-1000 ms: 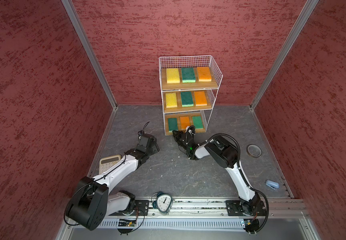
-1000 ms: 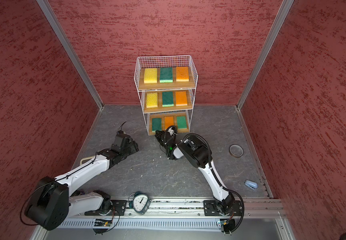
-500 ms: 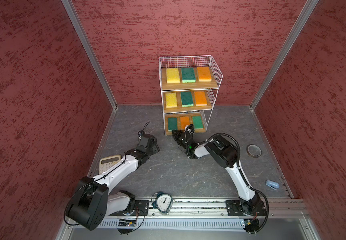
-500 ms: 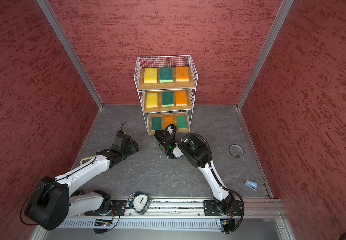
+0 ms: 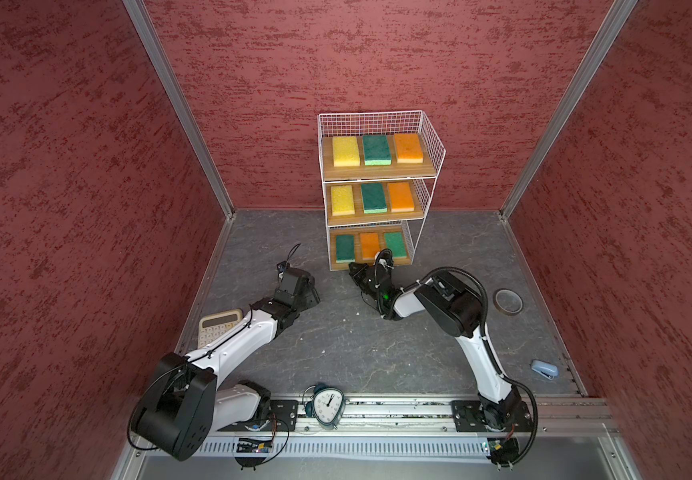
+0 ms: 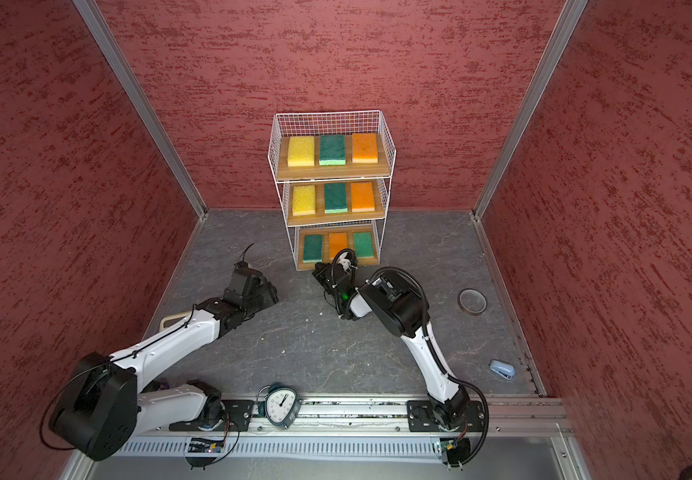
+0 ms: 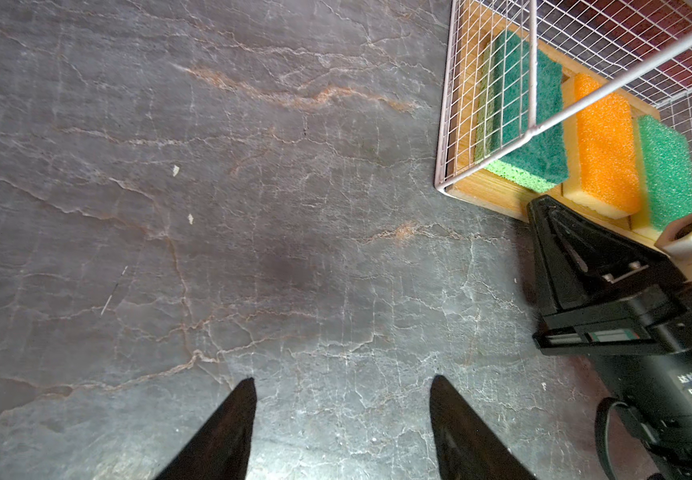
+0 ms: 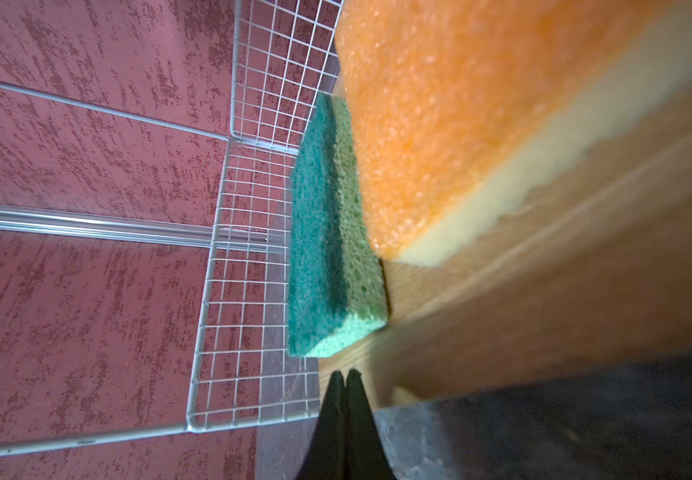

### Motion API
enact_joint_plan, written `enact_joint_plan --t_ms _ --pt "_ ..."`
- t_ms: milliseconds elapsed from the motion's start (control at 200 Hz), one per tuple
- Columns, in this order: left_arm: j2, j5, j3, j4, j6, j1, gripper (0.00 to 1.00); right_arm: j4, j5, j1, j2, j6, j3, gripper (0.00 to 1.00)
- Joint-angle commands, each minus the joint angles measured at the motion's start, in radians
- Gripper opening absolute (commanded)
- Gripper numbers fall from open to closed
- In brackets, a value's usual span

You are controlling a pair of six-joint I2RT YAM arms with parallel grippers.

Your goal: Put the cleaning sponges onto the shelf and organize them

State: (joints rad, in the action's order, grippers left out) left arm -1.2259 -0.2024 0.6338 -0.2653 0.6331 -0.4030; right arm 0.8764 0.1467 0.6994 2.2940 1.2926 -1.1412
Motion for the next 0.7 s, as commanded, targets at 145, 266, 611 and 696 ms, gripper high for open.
enact_joint_plan --t_ms 145,266,611,696 --pt "0.049 -0.045 0.017 -0.062 -0.020 -0.014 0.68 -0.120 0.053 0.025 -0.154 -0.153 0.106 0.00" --pt "0.096 -0.077 0.035 -0.118 -0.036 -0.016 0.68 -0.122 0.056 0.038 -0.222 -0.186 0.171 0.00" --pt "0.252 -0.127 0.038 -0.254 -0.038 -0.010 0.69 -0.226 0.089 0.062 -0.442 -0.286 0.313 0.00" --pt "0.275 -0.128 0.039 -0.273 -0.049 -0.004 0.70 -0.261 0.109 0.061 -0.517 -0.320 0.363 0.00"
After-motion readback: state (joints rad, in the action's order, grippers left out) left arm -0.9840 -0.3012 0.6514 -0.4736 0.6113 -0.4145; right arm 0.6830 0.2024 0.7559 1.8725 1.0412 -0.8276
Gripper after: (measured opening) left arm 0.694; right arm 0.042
